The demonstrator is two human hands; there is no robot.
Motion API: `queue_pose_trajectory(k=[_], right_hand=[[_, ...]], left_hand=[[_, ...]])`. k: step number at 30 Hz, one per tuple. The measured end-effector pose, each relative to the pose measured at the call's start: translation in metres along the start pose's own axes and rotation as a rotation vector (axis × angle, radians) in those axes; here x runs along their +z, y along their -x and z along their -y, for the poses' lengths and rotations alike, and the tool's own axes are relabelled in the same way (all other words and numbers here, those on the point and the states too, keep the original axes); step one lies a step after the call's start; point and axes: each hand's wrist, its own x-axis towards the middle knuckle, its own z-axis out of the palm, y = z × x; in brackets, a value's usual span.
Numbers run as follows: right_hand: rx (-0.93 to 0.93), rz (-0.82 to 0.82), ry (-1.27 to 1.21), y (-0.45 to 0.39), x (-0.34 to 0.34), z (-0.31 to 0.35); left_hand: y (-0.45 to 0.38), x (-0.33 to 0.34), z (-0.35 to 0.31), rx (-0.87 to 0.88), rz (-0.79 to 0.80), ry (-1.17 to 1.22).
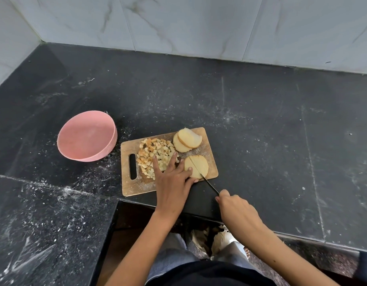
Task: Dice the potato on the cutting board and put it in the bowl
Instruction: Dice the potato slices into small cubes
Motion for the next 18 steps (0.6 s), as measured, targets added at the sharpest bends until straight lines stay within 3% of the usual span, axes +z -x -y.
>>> queue_pose_trajectory(k=[10, 18], right_hand=[[-0.056, -0.099, -0.156, 0.016, 0.002, -0.014], [-0.073, -0.148, -0.245, -0.019, -0.012, 0.006]], left_hand=[[0.001, 0.0, 0.001, 0.021, -0.008, -0.004], [0.002, 0.0, 0.0, 0.014, -0.003, 0.026]])
